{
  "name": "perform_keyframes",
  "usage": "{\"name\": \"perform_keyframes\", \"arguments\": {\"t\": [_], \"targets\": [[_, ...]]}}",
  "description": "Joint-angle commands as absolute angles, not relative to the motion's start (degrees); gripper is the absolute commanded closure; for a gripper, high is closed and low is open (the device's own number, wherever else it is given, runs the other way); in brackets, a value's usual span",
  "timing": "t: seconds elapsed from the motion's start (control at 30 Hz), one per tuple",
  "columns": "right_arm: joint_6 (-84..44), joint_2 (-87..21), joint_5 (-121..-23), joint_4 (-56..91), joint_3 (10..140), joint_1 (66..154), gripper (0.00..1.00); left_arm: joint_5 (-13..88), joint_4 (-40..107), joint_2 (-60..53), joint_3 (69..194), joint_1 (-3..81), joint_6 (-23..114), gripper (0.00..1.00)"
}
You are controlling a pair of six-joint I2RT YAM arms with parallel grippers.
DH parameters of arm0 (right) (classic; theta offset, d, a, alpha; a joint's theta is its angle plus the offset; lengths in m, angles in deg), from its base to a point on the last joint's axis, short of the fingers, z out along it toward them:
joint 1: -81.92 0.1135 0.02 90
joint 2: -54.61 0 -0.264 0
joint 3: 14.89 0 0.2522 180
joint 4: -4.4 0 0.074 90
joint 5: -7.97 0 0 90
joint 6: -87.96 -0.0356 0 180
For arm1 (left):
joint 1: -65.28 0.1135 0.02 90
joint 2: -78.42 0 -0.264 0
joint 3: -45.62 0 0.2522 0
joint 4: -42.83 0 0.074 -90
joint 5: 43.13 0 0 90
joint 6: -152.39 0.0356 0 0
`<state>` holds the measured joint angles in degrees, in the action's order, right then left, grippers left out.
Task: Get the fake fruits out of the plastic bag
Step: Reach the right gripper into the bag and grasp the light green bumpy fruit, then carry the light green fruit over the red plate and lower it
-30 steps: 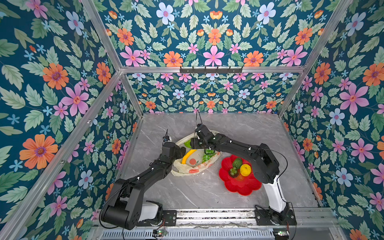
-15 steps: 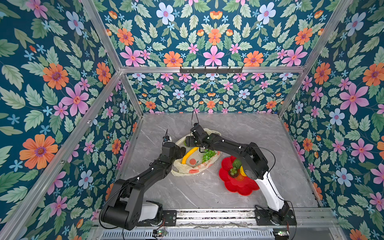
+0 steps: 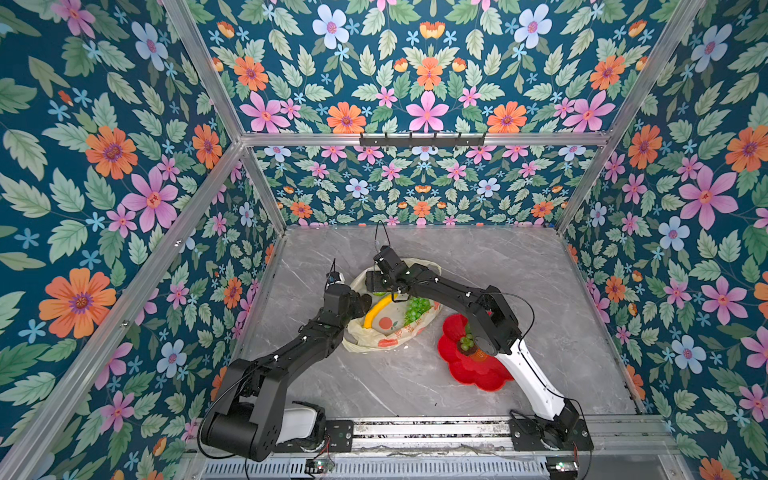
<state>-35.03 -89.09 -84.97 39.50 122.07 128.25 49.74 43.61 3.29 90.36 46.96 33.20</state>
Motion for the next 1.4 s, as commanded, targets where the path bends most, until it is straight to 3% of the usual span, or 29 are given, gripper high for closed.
{"name": "perform_keyframes", "arguments": {"t": [0.0, 0.3, 0.67, 1.03, 1.37], "targets": [[-35.87, -89.94, -83.98, 42.38, 123.73, 128.33, 0.14, 49.59, 44.19, 3.54, 90.23, 47.0, 33.39, 1.0], [-35.45, -90.86, -83.61, 45.47, 126.37, 128.33, 0.25, 49.59, 44.19, 3.54, 90.29, 47.0, 33.43, 1.0], [-33.07, -86.48, -83.27, 48.82, 125.87, 128.47, 0.26, 49.93, 44.19, 3.13, 90.32, 46.94, 33.39, 1.0], [-33.6, -73.29, -78.59, 43.68, 108.58, 128.84, 0.26, 50.06, 44.35, 2.75, 90.32, 46.99, 33.28, 1.0], [-31.76, -57.95, -82.85, 44.41, 91.69, 131.34, 0.26, 49.86, 44.36, 2.42, 90.45, 46.97, 33.3, 1.0]]}}
